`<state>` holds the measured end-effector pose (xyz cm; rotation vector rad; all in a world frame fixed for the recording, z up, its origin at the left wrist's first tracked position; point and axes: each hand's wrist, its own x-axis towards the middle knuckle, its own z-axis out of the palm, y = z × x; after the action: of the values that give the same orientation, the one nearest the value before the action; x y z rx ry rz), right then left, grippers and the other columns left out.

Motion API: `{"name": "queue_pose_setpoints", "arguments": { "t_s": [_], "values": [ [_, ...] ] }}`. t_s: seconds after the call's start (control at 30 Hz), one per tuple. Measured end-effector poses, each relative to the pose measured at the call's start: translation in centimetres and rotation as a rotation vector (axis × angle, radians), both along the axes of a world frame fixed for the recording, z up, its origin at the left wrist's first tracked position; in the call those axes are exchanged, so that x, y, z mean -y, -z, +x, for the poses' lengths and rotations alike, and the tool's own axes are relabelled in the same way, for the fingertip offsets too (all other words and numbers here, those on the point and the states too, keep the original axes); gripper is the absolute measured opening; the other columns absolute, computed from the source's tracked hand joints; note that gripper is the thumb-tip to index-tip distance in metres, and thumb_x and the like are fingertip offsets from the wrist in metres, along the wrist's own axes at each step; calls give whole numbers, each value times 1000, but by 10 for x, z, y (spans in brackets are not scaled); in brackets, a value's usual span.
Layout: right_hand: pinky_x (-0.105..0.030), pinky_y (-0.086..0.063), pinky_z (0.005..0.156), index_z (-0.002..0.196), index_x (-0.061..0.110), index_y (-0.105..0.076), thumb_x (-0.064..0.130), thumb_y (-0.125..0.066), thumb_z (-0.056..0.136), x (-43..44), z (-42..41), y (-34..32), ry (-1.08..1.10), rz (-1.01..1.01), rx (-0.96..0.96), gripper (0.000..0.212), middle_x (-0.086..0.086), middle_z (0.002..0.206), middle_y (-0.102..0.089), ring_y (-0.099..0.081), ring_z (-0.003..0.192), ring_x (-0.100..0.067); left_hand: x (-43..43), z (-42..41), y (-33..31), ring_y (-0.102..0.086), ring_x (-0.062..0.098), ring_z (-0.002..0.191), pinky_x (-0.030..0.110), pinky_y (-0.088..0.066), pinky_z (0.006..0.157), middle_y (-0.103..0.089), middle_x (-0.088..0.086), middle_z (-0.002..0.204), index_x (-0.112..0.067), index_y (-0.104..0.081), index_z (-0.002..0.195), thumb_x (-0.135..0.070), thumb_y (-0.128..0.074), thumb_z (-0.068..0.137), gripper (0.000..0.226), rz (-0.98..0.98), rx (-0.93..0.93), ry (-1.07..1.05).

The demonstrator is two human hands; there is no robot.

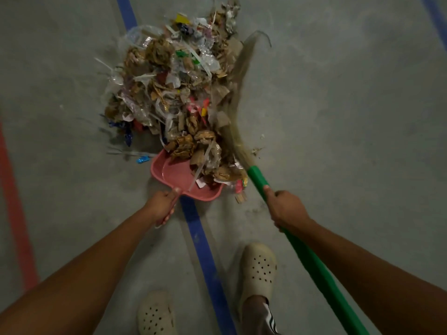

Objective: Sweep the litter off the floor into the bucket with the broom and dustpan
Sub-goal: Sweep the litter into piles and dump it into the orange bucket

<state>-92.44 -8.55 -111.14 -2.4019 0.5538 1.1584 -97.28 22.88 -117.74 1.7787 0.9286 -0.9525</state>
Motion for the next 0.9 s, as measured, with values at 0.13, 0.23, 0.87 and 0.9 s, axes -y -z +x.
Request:
{"name": "queue_pose_setpoints", "arguments": {
  "t_s": [0.13,0.23,0.87,0.9],
  "values": [
    [-26,-51,44,92,10,-60,57,-29,104,-23,-10,-17,-87,9,-13,58,-7,75,-65,-63,55,-18,11,8,-7,-36,14,36,19,-31,38,-45,5,52,-11,-48,76,-52,-39,105,52,14,25,5],
    [-31,-57,47,87,12,-59,59,-30,103,-26,-23,-37,-177,-4,-20,58,-7,73,-64,-64,55,-18,11,12,-20,-37,13,36,21,-30,38,-46,4,53,-10,-52,85,-56,-41,103,50,-36,81,-23],
    [-30,-60,54,86,18,-59,63,-32,101,-29,-91,-292,-82,-10,6,55,-6,75,-67,-65,57,-16,33,-28,-269,-37,13,40,22,-29,39,-48,5,63,-11,-58,93,-55,-44,103,47,-183,315,-132],
    [-29,-60,53,88,18,-60,64,-32,101,-29,-100,-312,-70,-10,15,55,-6,75,-67,-65,56,-17,33,-35,-291,-37,13,41,22,-29,39,-48,6,63,-14,-57,91,-55,-44,103,45,-181,326,-137]
  ]
}}
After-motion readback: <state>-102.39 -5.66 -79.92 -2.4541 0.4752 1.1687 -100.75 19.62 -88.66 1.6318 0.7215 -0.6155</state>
